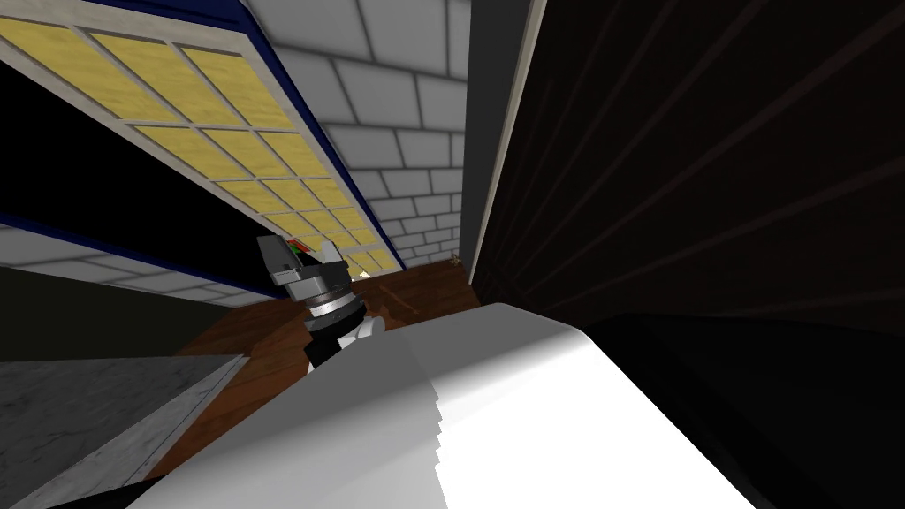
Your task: Push the door open
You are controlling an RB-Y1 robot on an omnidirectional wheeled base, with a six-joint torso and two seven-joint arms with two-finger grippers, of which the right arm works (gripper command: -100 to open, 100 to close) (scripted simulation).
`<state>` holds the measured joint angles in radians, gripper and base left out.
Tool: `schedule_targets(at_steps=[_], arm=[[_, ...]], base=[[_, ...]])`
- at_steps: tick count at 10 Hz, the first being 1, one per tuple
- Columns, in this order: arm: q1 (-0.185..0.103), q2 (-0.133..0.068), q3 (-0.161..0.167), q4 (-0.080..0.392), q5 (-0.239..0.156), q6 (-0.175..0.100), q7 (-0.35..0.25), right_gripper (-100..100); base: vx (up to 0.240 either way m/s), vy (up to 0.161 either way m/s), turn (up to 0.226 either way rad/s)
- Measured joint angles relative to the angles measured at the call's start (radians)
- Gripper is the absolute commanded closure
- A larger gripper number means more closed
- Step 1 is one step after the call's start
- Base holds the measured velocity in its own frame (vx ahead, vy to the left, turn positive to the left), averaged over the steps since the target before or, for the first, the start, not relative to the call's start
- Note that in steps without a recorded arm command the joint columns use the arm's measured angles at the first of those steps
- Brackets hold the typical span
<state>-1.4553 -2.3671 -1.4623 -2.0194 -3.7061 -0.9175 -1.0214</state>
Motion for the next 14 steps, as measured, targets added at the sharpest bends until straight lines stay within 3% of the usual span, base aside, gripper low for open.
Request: schedule_targets(at_steps=[3, 5, 8, 14], arm=[[-0.041, -0.036, -0.027, 0.027, -0.082, 0.003, -0.01, -100], [-0.064, -0.073, -0.045, 0.038, -0.124, -0.008, -0.032, -100], [-0.104, -0.1, -0.072, 0.053, -0.202, -0.013, -0.045, -100], [-0.173, -0.191, -0.124, 0.092, -0.338, -0.03, -0.092, -100]], base=[[0.086, -0.063, -0.013], [0.082, -0.077, -0.016], [0.083, -0.069, -0.012], [0.08, -0.066, -0.018]])
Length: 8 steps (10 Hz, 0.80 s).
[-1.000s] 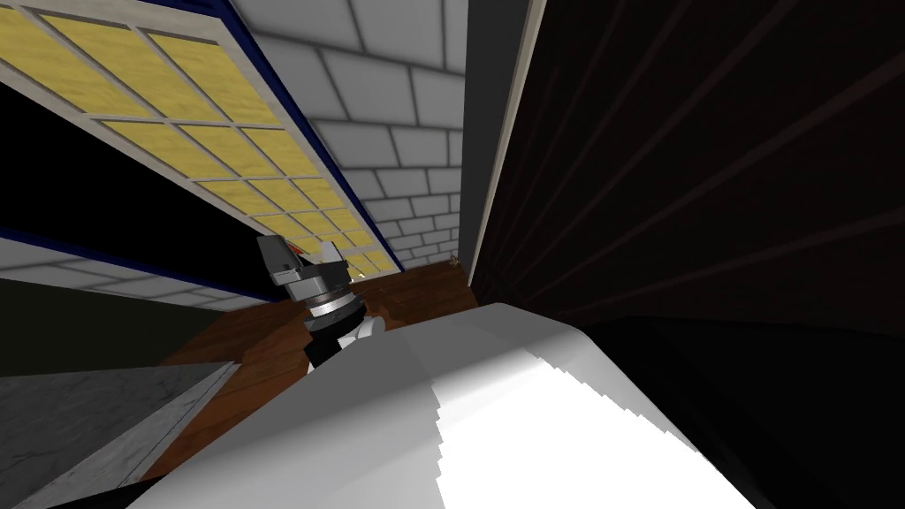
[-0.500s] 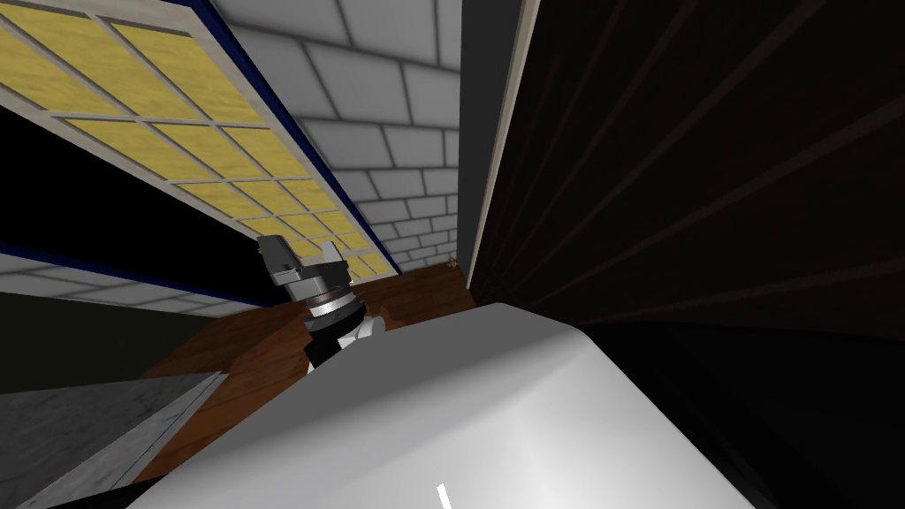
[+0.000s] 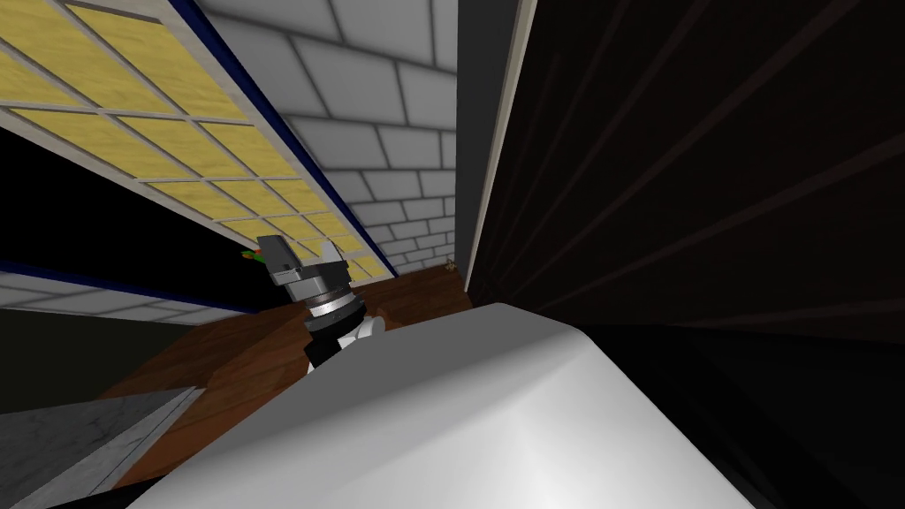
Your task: Push the door open
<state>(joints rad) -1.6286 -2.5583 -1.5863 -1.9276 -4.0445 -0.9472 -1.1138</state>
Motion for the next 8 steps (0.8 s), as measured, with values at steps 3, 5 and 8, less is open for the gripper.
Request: schedule_targets(at_steps=[3, 5, 8], arm=[[-0.042, -0.041, -0.028, 0.03, -0.085, -0.006, -0.009, -100], [-0.069, -0.059, -0.047, 0.028, -0.132, -0.018, -0.024, -100], [-0.103, -0.097, -0.071, 0.049, -0.196, -0.028, -0.047, -100]], base=[[0.086, -0.072, -0.015], [0.08, -0.075, -0.01], [0.058, -0.084, -0.015]])
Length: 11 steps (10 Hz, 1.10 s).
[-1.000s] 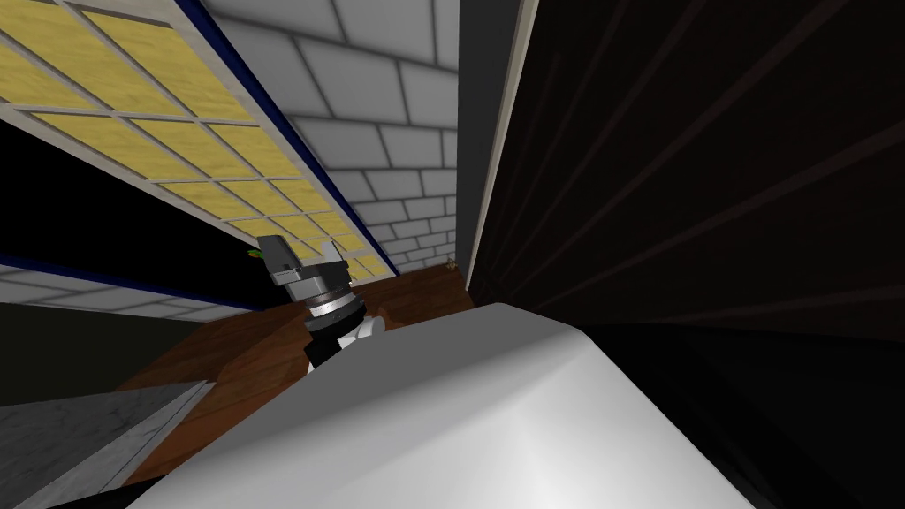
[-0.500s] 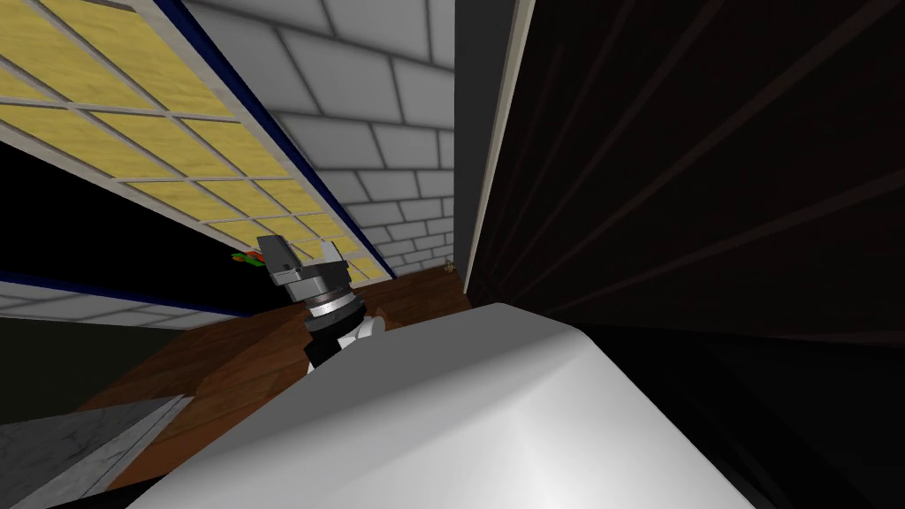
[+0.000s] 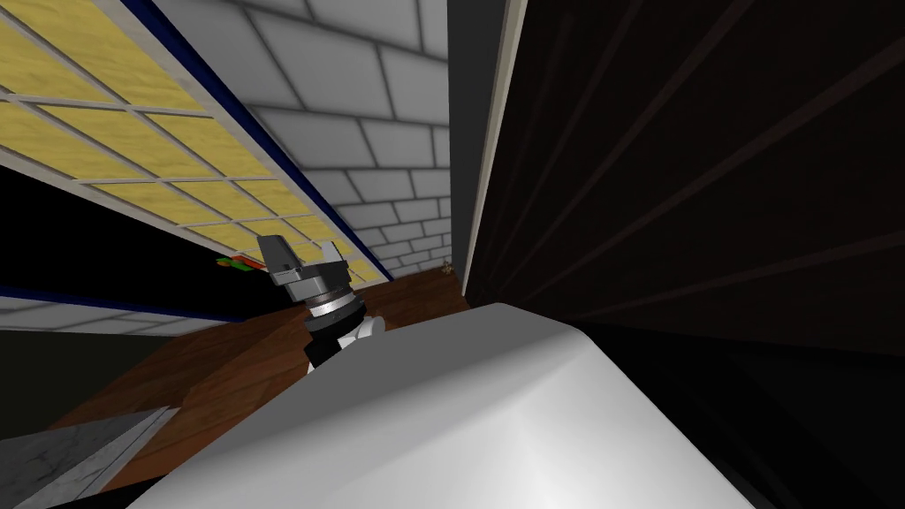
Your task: Push the door open
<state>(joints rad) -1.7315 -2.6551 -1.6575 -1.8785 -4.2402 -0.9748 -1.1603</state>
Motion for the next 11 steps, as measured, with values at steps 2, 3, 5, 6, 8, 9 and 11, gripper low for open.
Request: schedule_targets(at_steps=[2, 3, 5, 6, 8, 9, 11], arm=[[-0.02, -0.02, -0.015, 0.011, -0.04, -0.005, -0.013, -100], [-0.031, -0.033, -0.023, 0.017, -0.06, -0.008, -0.022, -100], [-0.054, -0.053, -0.039, 0.031, -0.106, -0.014, -0.033, -100], [-0.067, -0.071, -0.048, 0.046, -0.129, -0.017, -0.037, -100], [-0.09, -0.091, -0.064, 0.054, -0.171, -0.024, -0.051, -100], [-0.098, -0.097, -0.07, 0.057, -0.19, -0.025, -0.058, -100], [-0.124, -0.119, -0.088, 0.076, -0.24, -0.032, -0.065, -100]], base=[[0.059, -0.073, -0.013], [0.046, -0.09, -0.018], [0.041, -0.098, -0.012], [0.076, -0.083, -0.017], [0.039, -0.062, -0.021], [0.021, -0.06, -0.023], [0.04, -0.085, -0.037]])
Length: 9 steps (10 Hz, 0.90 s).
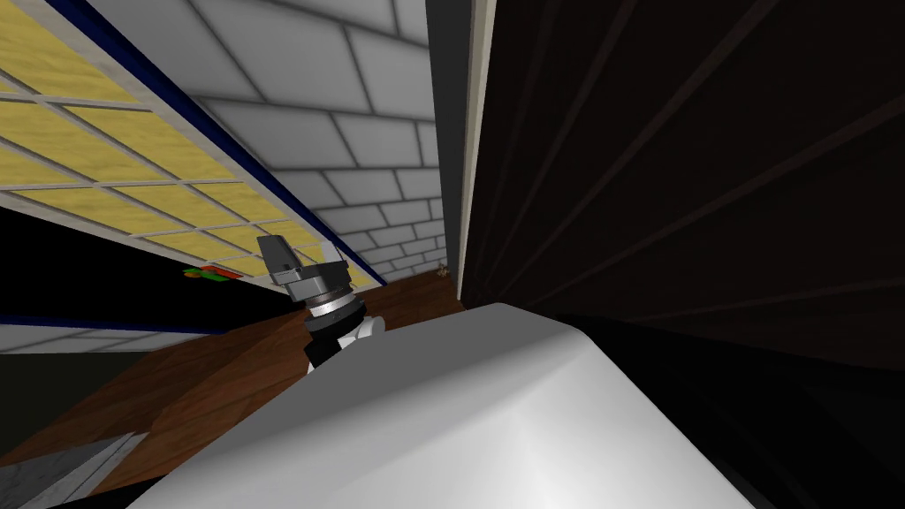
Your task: Push the door open
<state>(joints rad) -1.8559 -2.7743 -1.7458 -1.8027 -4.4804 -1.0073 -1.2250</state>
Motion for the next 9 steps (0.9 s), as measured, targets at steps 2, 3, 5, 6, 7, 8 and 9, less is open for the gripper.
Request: schedule_targets(at_steps=[2, 3, 5, 6, 7, 8, 9], arm=[[-0.018, -0.022, -0.013, 0.006, -0.034, -0.003, -0.019, -100], [-0.031, -0.043, -0.02, 0.02, -0.057, -0.007, -0.028, -100], [-0.046, -0.056, -0.031, 0.027, -0.099, -0.013, -0.037, -100], [-0.054, -0.067, -0.037, 0.038, -0.119, -0.016, -0.039, -100], [-0.073, -0.084, -0.049, 0.053, -0.148, -0.021, -0.046, -100], [-0.087, -0.094, -0.06, 0.067, -0.174, -0.026, -0.051, -100], [-0.095, -0.094, -0.068, 0.068, -0.19, -0.026, -0.058, -100]], base=[[0.07, -0.092, -0.016], [0.064, -0.098, -0.04], [0.058, -0.093, -0.008], [0.044, -0.102, 0.023], [0.062, -0.106, 0.001], [0.061, -0.125, 0.038], [0.038, -0.137, -0.026]])
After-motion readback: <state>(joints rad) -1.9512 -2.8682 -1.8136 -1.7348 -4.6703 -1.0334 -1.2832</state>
